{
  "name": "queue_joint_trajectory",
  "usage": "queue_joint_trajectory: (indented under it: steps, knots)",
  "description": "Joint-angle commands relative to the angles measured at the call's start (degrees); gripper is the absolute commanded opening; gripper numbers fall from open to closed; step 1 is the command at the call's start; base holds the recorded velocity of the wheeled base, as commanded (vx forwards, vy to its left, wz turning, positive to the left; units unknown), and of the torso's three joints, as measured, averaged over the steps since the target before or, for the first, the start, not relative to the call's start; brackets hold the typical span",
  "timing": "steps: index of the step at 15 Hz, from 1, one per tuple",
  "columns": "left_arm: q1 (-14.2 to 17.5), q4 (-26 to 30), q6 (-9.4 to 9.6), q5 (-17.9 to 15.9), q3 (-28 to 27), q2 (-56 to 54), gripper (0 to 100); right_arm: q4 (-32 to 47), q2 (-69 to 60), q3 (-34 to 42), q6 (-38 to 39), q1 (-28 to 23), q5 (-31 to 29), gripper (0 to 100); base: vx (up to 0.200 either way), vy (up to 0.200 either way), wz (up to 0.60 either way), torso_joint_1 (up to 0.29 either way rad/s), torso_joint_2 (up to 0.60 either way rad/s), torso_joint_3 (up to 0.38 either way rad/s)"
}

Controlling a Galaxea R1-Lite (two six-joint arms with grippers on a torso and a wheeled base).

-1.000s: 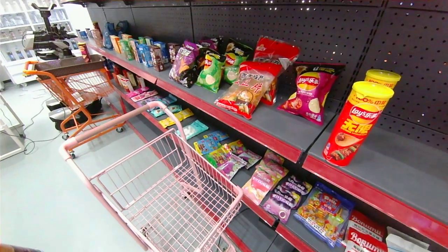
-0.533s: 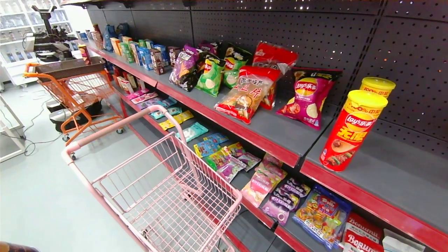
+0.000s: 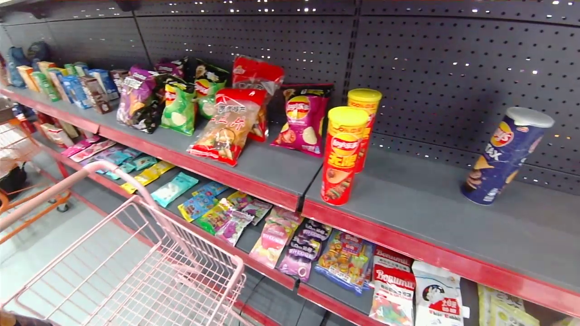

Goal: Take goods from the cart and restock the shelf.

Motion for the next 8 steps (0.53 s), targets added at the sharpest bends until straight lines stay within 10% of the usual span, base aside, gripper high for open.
queue_joint_trajectory:
  steps: [1, 8]
  knots:
    - [0.0, 0.0, 0.56, 0.0, 0.0, 0.6, 0, 0.0, 0.0, 0.0, -0.1, 0.0, 0.0, 100, 0.0, 0.0, -0.6, -0.007, 0.0, 0.002]
    - [-0.1, 0.0, 2.5, 0.3, 0.1, 0.7, 0, 0.0, 0.0, -0.1, -0.1, 0.0, 0.0, 100, 0.0, 0.0, -0.51, 0.003, 0.0, 0.001]
